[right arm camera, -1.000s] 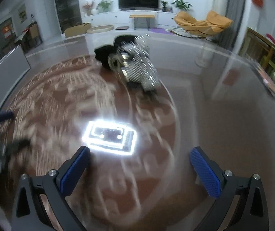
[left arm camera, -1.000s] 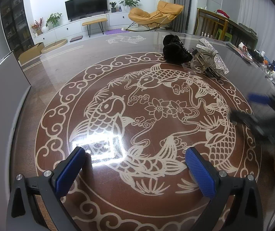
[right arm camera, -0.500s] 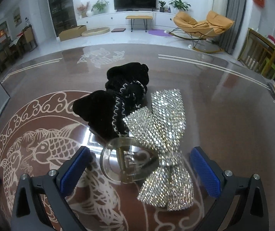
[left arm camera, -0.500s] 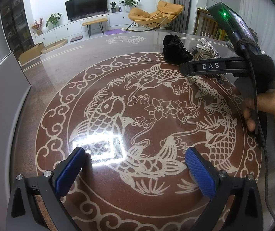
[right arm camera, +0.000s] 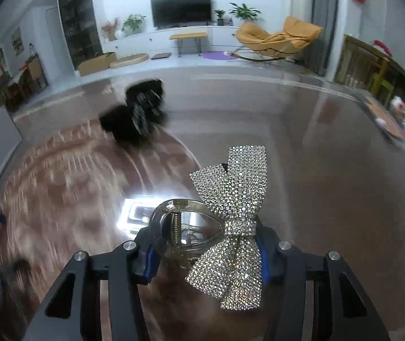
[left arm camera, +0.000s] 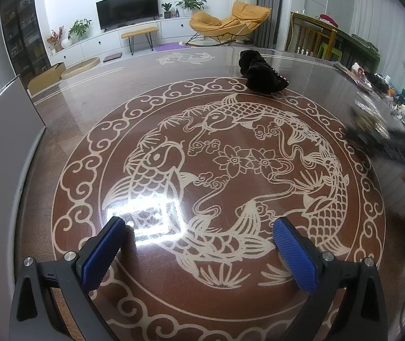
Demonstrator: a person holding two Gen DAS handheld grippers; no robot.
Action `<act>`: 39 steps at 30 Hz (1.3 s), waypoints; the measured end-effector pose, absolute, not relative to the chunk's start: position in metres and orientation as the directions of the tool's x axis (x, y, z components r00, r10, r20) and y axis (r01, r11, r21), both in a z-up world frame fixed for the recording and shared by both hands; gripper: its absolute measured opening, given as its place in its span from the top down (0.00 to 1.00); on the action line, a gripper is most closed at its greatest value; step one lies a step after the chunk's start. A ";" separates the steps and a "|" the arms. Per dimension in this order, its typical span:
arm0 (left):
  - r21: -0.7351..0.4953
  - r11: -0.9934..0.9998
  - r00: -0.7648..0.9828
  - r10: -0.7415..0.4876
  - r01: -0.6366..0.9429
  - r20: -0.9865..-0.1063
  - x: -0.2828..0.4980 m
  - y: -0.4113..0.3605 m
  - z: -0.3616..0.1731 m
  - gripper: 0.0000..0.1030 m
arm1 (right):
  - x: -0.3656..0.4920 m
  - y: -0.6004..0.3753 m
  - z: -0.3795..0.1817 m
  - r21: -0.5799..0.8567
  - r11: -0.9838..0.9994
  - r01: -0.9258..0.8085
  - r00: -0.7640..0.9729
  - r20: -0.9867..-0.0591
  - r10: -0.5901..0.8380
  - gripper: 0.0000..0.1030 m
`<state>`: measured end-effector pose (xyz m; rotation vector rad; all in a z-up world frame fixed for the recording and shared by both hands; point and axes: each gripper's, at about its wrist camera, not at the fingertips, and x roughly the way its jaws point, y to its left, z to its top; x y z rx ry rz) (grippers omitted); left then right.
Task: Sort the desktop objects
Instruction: 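Grasp the silver rhinestone bow hair clip with the right tool, then grasp the black velvet pouch with the left tool while the right tool holds the bow clip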
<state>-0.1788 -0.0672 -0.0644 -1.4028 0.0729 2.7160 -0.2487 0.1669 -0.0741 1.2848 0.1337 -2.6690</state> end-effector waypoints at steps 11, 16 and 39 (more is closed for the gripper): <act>0.013 -0.996 -0.577 0.040 -0.088 -0.816 -0.178 -0.067 -0.064 0.00 | -0.174 0.204 -0.079 -0.020 -0.985 0.172 -0.587 -0.805 -0.086 0.05; 0.006 -0.993 -0.565 0.063 -0.119 -0.823 -0.193 -0.060 -0.062 0.00 | -0.172 0.203 -0.080 -0.008 -0.986 0.164 -0.580 -0.810 -0.090 0.03; 0.007 -0.996 -0.559 0.047 -0.094 -0.828 -0.389 0.037 -0.050 0.69 | -0.174 0.203 -0.081 -0.016 -0.987 0.159 -0.580 -0.811 -0.080 0.02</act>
